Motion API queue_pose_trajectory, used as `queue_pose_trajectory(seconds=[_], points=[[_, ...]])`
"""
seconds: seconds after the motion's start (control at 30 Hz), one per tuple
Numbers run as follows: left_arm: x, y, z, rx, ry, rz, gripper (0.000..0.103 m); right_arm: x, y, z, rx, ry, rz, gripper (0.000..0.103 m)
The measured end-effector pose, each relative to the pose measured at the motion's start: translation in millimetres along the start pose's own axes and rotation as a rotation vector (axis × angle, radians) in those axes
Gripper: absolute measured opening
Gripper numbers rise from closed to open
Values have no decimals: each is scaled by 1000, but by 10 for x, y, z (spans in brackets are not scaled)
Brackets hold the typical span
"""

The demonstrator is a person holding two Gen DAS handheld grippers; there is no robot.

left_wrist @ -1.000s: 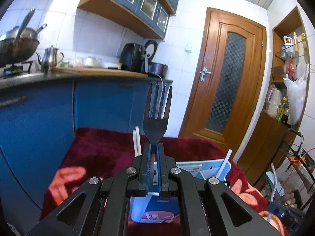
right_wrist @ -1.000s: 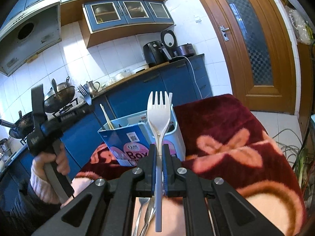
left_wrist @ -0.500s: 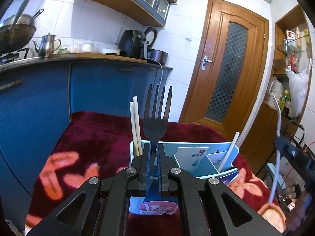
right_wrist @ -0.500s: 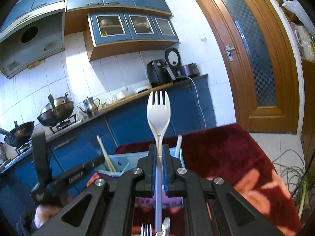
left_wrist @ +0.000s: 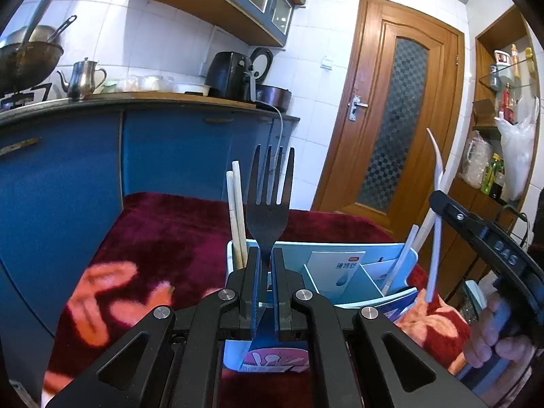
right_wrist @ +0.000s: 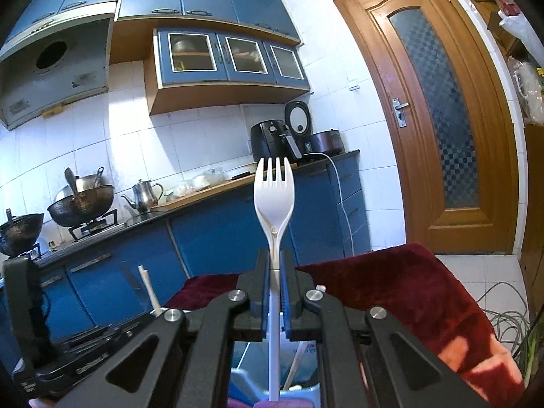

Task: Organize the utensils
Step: 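Lower both forks into the box and open both tools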

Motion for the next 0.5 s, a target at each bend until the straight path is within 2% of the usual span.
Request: queue_pose_trajectory(seconds=[0.13, 0.5], points=[[0, 1, -6, 2, -4, 4, 5, 120, -36, -21, -1, 6, -13, 8], [-12, -12, -12, 6, -13, 12, 5, 318, 28, -255, -62, 90, -20, 8]])
Point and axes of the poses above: each gripper's, at about its wrist camera, not at the fingertips, and x roughly the way its jaws point, y to its left, z to its top, the point moved 8 cm from there along x, roughly the way its jaws point, and after that the axes turned 15 degrees about y, right-handed, at the moved point
